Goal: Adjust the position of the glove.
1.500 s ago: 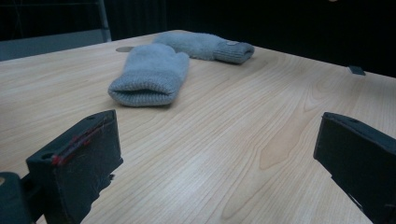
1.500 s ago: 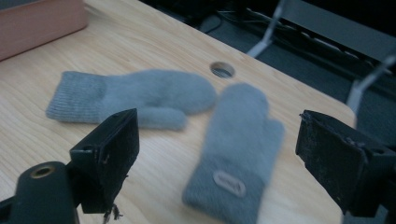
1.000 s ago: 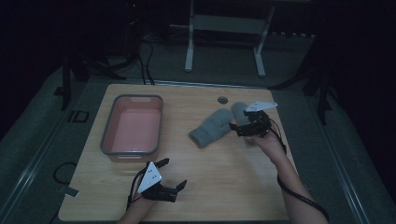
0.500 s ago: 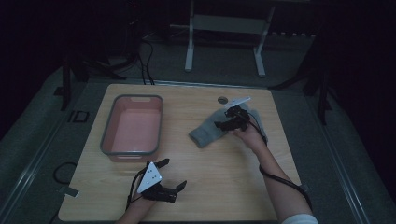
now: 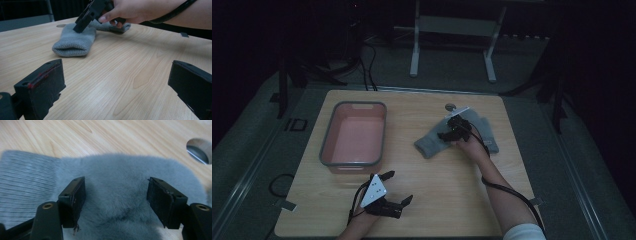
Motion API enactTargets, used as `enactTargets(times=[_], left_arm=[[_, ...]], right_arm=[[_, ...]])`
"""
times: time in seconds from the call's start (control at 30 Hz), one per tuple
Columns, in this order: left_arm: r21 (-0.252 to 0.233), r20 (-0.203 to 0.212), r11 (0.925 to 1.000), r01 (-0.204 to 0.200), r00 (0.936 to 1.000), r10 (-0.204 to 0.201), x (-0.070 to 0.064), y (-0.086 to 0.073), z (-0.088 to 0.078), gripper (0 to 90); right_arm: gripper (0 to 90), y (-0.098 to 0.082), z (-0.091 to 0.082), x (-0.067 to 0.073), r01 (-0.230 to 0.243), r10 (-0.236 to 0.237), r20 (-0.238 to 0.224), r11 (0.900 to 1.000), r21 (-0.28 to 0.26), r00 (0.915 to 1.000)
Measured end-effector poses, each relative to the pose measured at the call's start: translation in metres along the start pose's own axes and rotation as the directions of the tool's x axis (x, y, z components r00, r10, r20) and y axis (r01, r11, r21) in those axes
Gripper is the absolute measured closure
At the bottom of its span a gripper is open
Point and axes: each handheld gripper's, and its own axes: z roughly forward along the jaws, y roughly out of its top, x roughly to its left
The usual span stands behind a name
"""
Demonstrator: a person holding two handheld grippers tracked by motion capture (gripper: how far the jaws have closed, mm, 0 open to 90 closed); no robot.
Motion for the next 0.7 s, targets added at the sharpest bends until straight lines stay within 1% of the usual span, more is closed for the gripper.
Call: enactTargets(times=[0.07,0.1,0.13,0.23,0.27,0.3,0.33,0.4,0.43,0.47,0.53,0.63,0.67,0.7], left_arm=[[0.002,0.001,1.0,-0.002,1.0,0.002,0.0,0.0,0.0,1.0],[0.002,0.001,1.0,-0.002,1.0,0.002,0.0,0.0,0.0,1.0],[0.002,0.002,1.0,-0.002,1.0,0.002,0.0,0.0,0.0,1.0],[0.006,0.001,1.0,-0.001,1.0,0.001,0.0,0.0,0.0,1.0],[0.009,0.002,1.0,-0.002,1.0,0.002,0.0,0.0,0.0,1.0],[0.009,0.002,1.0,-0.002,1.0,0.002,0.0,0.0,0.0,1.0],[0.01,0.002,0.9999,-0.003,1.0,0.003,0.0,0.0,0.0,1.0],[0.013,0.002,0.9999,-0.009,1.0,0.009,0.0,0.0,0.0,1.0],[0.013,0.002,0.9999,-0.009,1.0,0.009,0.0,0.0,0.0,1.0],[0.011,0.002,0.9999,-0.009,1.0,0.009,0.0,0.0,0.0,1.0],[0.011,-0.002,0.9999,-0.009,1.0,0.009,0.0,0.0,0.0,1.0],[0.006,-0.004,1.0,-0.006,1.0,0.006,0.001,0.0,0.0,1.0],[0.006,-0.005,1.0,-0.008,1.0,0.008,0.001,0.0,0.0,1.0],[0.007,-0.004,0.9999,-0.008,1.0,0.008,0.001,0.0,0.0,1.0]], right_arm=[[34.3,-0.002,0.005,-0.001,-0.016,0.016,-0.012,1.0,0.006,0.9998],[34.3,-0.002,0.005,-0.001,-0.016,0.016,-0.012,1.0,0.006,0.9998],[38.0,-0.003,0.008,-0.003,-0.037,0.038,-0.031,0.999,0.015,0.9988],[44.1,-0.004,0.01,-0.007,-0.056,0.057,-0.058,0.998,0.021,0.9967],[47.6,-0.005,0.01,-0.008,-0.058,0.06,-0.059,0.998,0.021,0.9965],[47.6,-0.005,0.01,-0.008,-0.058,0.06,-0.059,0.998,0.021,0.9965],[58.2,-0.005,0.01,-0.007,-0.048,0.049,-0.051,0.999,0.021,0.9975],[65.5,-0.005,0.009,-0.004,-0.03,0.031,-0.051,0.999,0.019,0.9982],[71.6,-0.004,0.009,-0.003,-0.024,0.025,-0.048,0.999,0.021,0.9985],[75.0,-0.003,0.008,-0.002,-0.017,0.018,-0.046,1.0,0.02,0.9988],[79.2,-0.002,0.007,-0.001,-0.007,0.008,-0.056,1.0,0.018,0.9984],[82.0,0.0,0.0,0.0,0.004,-0.002,-0.093,1.0,0.023,0.9956],[82.3,0.0,-0.004,0.0,0.022,-0.021,-0.101,1.0,0.016,0.9946],[82.5,0.0,-0.007,0.0,0.027,-0.026,-0.11,1.0,0.011,0.9936]])
